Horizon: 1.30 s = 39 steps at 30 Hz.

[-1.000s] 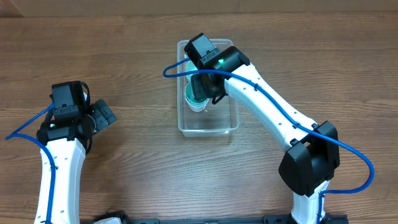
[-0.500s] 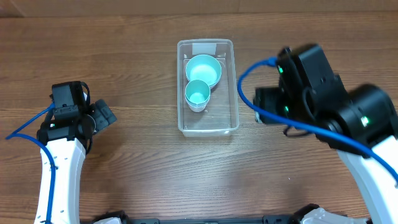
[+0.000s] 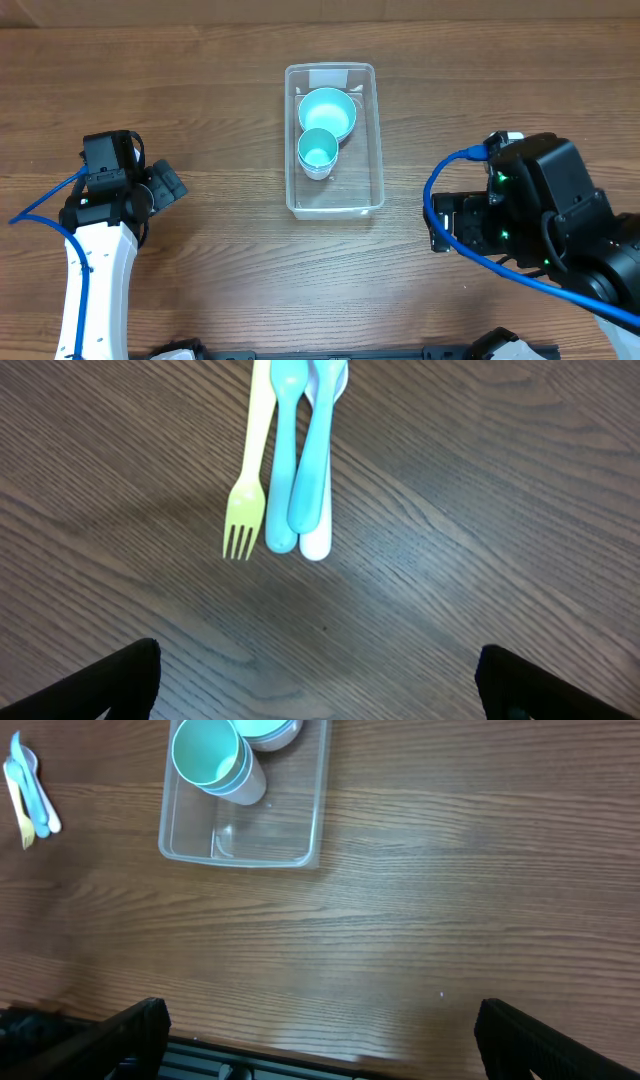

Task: Pack container

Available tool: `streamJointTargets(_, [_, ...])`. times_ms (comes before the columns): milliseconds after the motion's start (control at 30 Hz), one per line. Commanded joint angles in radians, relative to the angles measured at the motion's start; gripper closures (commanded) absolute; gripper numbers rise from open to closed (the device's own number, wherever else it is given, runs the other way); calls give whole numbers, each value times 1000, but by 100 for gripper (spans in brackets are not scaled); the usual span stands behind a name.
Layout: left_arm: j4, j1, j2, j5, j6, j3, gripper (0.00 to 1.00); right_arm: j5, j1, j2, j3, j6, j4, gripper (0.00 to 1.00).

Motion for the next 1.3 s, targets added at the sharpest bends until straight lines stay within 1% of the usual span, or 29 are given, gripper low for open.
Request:
streamJointTargets(0, [72,3,3,21,-40,2,0,0,3,4,0,2,4,0])
streamJointTargets(100, [125,3,5,30,-41,2,0,0,3,3,0,2,4,0])
streamJointTargets(133, [140,4,4,60,-40,2,0,0,3,3,0,2,4,0])
streamJointTargets(233, [182,5,4,40,-40,2,0,0,3,3,0,2,4,0])
streamJointTargets(267, [188,5,5,20,-40,2,0,0,3,3,0,2,4,0])
streamJointTargets(333, [199,6,29,-130,-105,2,0,0,3,3,0,2,4,0])
streamJointTargets(367, [209,10,48,-170,-107,2,0,0,3,3,0,2,4,0])
streamJointTargets(433, [223,32,102,-199,-107,2,0,0,3,3,0,2,4,0])
streamJointTargets(500, [248,76,182,-179,-108,2,0,0,3,3,0,2,4,0])
streamJointTargets(633, [302,117,269,-179,-107,2,0,0,3,3,0,2,4,0])
streamJointTargets(800, [373,119,299,-138,-107,2,0,0,3,3,0,2,4,0])
streamJointTargets(967, [483,115,352,9,-24,2,0,0,3,3,0,2,4,0])
streamJointTargets(1100, [539,115,420,30,-24,2,0,0,3,3,0,2,4,0])
streamJointTargets(1267, [621,115,502,54,-24,2,3,0,3,3,0,2,4,0])
